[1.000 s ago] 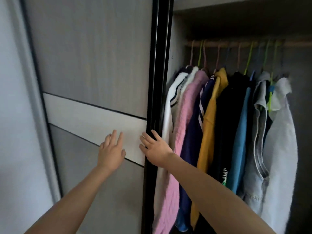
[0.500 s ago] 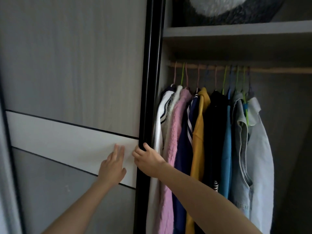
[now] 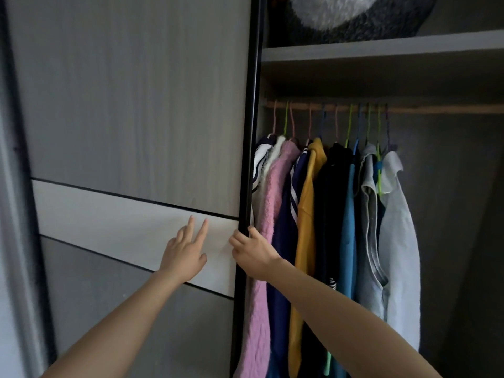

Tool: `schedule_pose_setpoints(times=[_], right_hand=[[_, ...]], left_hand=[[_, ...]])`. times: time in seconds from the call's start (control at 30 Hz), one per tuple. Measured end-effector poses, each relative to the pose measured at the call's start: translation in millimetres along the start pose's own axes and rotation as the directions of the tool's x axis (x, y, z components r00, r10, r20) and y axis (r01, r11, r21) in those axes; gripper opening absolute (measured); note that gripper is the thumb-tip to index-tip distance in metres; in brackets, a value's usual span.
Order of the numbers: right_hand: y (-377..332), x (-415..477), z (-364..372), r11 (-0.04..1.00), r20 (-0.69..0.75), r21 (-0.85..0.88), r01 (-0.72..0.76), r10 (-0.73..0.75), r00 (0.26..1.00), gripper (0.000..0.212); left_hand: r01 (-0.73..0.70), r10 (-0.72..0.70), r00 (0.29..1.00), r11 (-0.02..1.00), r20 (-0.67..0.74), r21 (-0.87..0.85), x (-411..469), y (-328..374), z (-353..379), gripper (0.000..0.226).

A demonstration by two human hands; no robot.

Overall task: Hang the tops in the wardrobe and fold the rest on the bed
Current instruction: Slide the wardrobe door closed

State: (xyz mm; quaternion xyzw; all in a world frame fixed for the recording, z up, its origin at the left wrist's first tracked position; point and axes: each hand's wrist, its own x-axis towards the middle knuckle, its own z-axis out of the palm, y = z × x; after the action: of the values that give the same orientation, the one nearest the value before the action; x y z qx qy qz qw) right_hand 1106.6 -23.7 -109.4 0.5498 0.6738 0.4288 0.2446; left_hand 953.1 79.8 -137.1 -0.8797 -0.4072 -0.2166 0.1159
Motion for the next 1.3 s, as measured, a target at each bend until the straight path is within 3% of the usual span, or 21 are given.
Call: schedule_pose_setpoints(times=[0.23, 0.37, 0.53, 0.67, 0.77, 0.9, 1.0, 1.1, 1.3], right_hand=[[17.4, -63.7, 26.1, 0.993, -0.058, 0.105, -0.058, 0.064, 0.996, 0.028], [29.1, -113.9, 49.8, 0.989, -0.193, 0.081, -0.127, 0.141, 0.971, 0.028], [44.8, -185.8, 73.1, 0.973, -0.288, 0.095, -0.213, 0.231, 0.929, 0.024], [52.4, -245.5, 82.3, 0.947, -0.222, 0.081, -0.310, 0.320, 0.921, 0.027], [53.0, -281.8, 85.6, 0.899, -0.197, 0.082, -0.431, 0.438, 0.877, 0.032], [45.5, -311.1, 88.0, 0.778, -0.105, 0.139, -0.613, 0.627, 0.772, 0.068], [40.9, -323.5, 86.9, 0.693, 0.007, 0.152, -0.705, 0.713, 0.701, 0.080], [40.0, -342.1, 89.1, 0.592, 0.103, 0.138, -0.794, 0.789, 0.606, 0.084], [45.6, -386.1, 95.9, 0.525, 0.268, 0.055, -0.850, 0.812, 0.519, 0.089]], left_hand=[[-0.079, 0.081, 0.983, 0.997, -0.163, 0.018, 5.8, 32.6, 3.8, 0.092], [-0.121, 0.127, 0.963, 0.992, -0.238, 0.037, 13.6, 62.7, 13.5, 0.106], [-0.267, 0.242, 0.881, 0.964, -0.407, -0.007, 20.2, 110.3, 27.7, 0.118], [-0.390, 0.346, 0.803, 0.921, -0.485, 0.011, 22.8, 144.0, 37.0, 0.097], [-0.371, 0.307, 0.807, 0.928, -0.504, -0.028, 25.4, 160.4, 41.6, 0.083], [-0.399, 0.320, 0.751, 0.917, -0.578, -0.010, 28.7, 182.3, 46.2, 0.068], [-0.494, 0.401, 0.645, 0.868, -0.651, 0.045, 30.3, 206.2, 49.5, 0.067], [-0.536, 0.413, 0.541, 0.840, -0.733, 0.077, 30.3, 240.3, 52.0, 0.082], [-0.587, 0.404, 0.496, 0.808, -0.769, 0.047, 20.7, 308.5, 48.9, 0.088]])
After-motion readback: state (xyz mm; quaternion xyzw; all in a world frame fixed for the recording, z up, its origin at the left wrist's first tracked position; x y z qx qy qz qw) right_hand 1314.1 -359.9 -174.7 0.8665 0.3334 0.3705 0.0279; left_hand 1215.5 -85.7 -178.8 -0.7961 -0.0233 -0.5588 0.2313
